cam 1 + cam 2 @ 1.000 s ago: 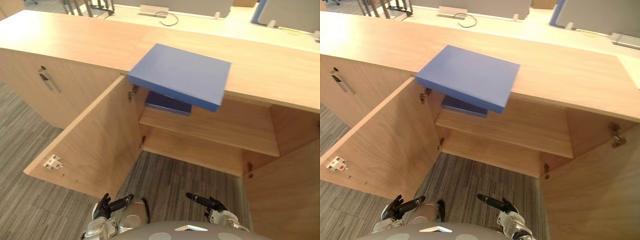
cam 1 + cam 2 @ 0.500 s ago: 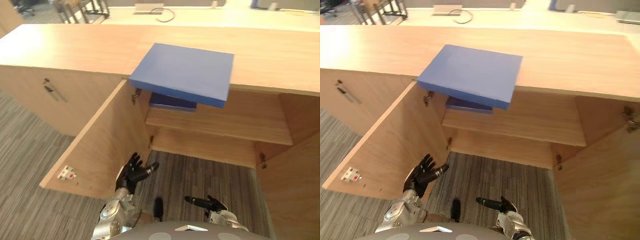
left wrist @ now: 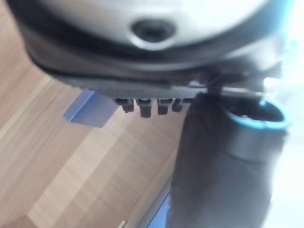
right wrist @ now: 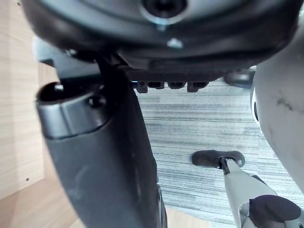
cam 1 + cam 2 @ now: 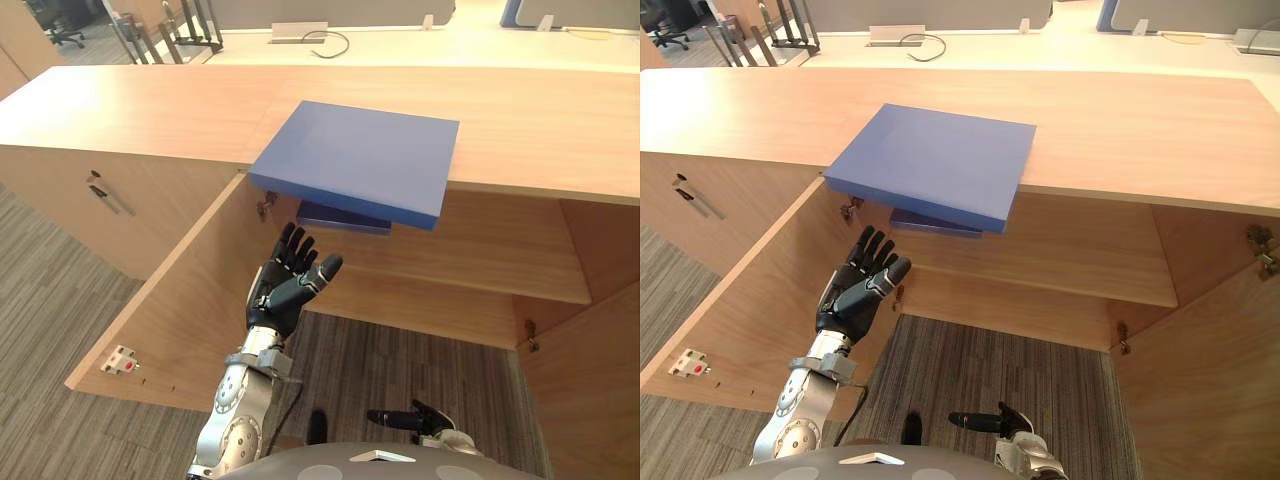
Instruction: Walk over to the cabinet, pick up the folder, carry it to the office cabinet, place the folder inside the office cabinet, then close the office cabinet door
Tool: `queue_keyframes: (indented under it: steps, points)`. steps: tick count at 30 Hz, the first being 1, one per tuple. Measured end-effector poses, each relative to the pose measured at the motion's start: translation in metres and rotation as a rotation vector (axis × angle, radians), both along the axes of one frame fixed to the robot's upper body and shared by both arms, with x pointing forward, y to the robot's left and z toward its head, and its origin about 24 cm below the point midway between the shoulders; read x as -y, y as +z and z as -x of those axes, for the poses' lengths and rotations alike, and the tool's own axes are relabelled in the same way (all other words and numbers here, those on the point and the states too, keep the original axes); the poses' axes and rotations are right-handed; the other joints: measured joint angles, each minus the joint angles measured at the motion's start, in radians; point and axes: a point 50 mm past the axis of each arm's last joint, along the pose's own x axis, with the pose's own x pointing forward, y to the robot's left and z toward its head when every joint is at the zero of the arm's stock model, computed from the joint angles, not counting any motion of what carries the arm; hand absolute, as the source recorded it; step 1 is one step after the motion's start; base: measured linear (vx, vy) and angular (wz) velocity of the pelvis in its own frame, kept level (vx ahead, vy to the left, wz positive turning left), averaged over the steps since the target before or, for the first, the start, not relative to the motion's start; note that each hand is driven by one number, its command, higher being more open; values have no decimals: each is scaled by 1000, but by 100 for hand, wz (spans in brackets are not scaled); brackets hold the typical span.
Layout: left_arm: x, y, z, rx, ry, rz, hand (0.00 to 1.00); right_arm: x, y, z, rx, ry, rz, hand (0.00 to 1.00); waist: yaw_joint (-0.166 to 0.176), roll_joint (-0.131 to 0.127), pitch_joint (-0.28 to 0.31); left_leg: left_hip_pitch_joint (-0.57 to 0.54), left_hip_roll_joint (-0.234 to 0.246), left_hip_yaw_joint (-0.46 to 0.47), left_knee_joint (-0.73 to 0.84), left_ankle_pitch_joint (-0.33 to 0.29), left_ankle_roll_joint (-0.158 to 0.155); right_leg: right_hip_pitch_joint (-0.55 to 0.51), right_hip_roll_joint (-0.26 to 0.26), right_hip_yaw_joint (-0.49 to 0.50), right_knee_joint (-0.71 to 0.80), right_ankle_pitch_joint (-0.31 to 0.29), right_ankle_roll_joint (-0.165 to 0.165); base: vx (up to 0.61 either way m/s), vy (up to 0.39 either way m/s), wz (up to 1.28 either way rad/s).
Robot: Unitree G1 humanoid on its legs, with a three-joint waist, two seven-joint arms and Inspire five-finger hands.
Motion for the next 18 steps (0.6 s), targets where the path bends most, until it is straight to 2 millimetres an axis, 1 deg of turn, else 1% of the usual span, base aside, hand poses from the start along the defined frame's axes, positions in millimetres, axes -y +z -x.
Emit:
queue_keyframes:
  steps: [2,4,5,7,8,10,11,13,14,18]
  points:
    - [-3,11,4,35,45,-10,100,0,-1,4,-11,-20,-4,100,4,-8,-13,-3,5,-7,0,2,-2,-2,4,-1,4,0,0,-32,-53,6]
    - [-9,26,6,96,118,-53,100,2,-3,13,-27,-56,-5,100,24,-13,-20,-4,10,-11,0,4,-7,-6,3,-1,15,-2,-3,-57,-32,2]
    - [-10,30,6,110,145,-66,100,3,-3,15,-31,-66,-5,100,28,-13,-23,-5,11,-13,0,5,-7,-9,3,-1,19,-3,-5,-97,-24,6]
    - [-21,44,8,164,273,-135,100,4,-4,21,-42,-98,-5,100,35,-19,-29,-9,10,-24,-4,5,-11,-10,4,-1,23,-9,-9,-105,-14,9]
    - [-27,49,8,179,328,-163,100,4,-4,23,-44,-106,-6,100,36,-21,-30,-11,10,-28,-5,2,-18,-11,4,-2,25,-11,-7,-92,-5,7]
    - [-36,56,10,198,436,-216,100,4,-5,26,-46,-117,-5,100,45,-26,-34,-12,10,-34,-5,4,-19,-12,5,-4,32,-13,-6,-104,-6,10]
    - [-42,63,12,212,522,-262,100,2,-5,30,-49,-128,-3,100,52,-33,-38,-12,10,-38,-5,5,-19,-11,5,-10,36,-15,-5,-99,-10,12]
    - [-48,69,15,233,597,-297,100,1,-5,30,-53,-132,-1,100,55,-41,-46,-19,10,-46,-5,13,-18,-12,7,-20,35,-17,-8,-64,-16,21]
    - [-54,76,18,256,656,-338,100,-2,-6,30,-52,-142,-5,100,53,-49,-48,-24,8,-59,-6,26,-20,-13,9,-34,38,-17,-8,-43,-18,24]
    - [-58,85,21,283,739,-396,100,-7,-6,31,-60,-149,-9,100,57,-69,-58,-27,10,-58,-5,28,-23,-15,12,-33,33,-15,-4,-16,-12,3]
